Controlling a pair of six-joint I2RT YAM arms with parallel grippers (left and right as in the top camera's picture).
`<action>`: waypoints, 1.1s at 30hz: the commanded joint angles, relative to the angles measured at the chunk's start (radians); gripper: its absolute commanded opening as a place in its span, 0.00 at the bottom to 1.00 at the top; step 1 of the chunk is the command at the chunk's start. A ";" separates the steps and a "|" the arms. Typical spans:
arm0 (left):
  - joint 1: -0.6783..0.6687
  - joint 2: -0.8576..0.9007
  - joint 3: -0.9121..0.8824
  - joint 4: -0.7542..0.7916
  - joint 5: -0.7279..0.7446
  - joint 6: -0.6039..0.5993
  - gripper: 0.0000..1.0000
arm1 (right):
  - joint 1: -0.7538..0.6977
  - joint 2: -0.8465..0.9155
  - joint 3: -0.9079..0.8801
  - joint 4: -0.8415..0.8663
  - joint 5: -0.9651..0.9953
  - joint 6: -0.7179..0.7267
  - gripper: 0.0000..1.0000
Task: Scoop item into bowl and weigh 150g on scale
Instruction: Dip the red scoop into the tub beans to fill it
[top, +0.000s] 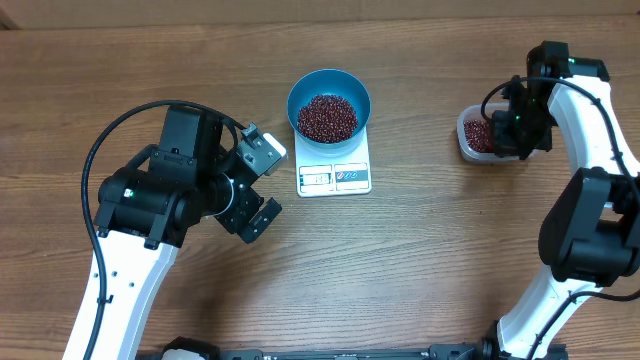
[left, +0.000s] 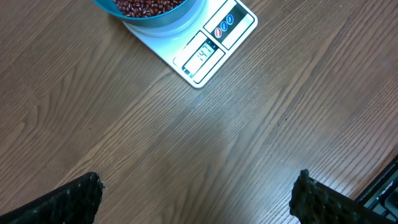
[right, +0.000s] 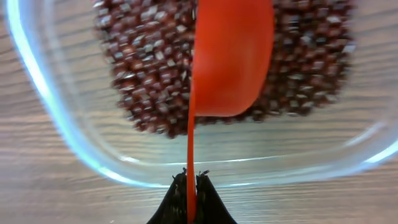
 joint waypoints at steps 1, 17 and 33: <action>0.004 0.004 0.000 0.003 0.019 -0.010 1.00 | 0.005 -0.006 0.003 -0.002 -0.108 -0.061 0.04; 0.004 0.005 0.000 0.003 0.019 -0.010 1.00 | -0.064 -0.006 0.004 -0.026 -0.265 -0.054 0.04; 0.004 0.005 0.000 0.003 0.019 -0.010 1.00 | -0.234 -0.006 0.004 -0.123 -0.571 -0.167 0.04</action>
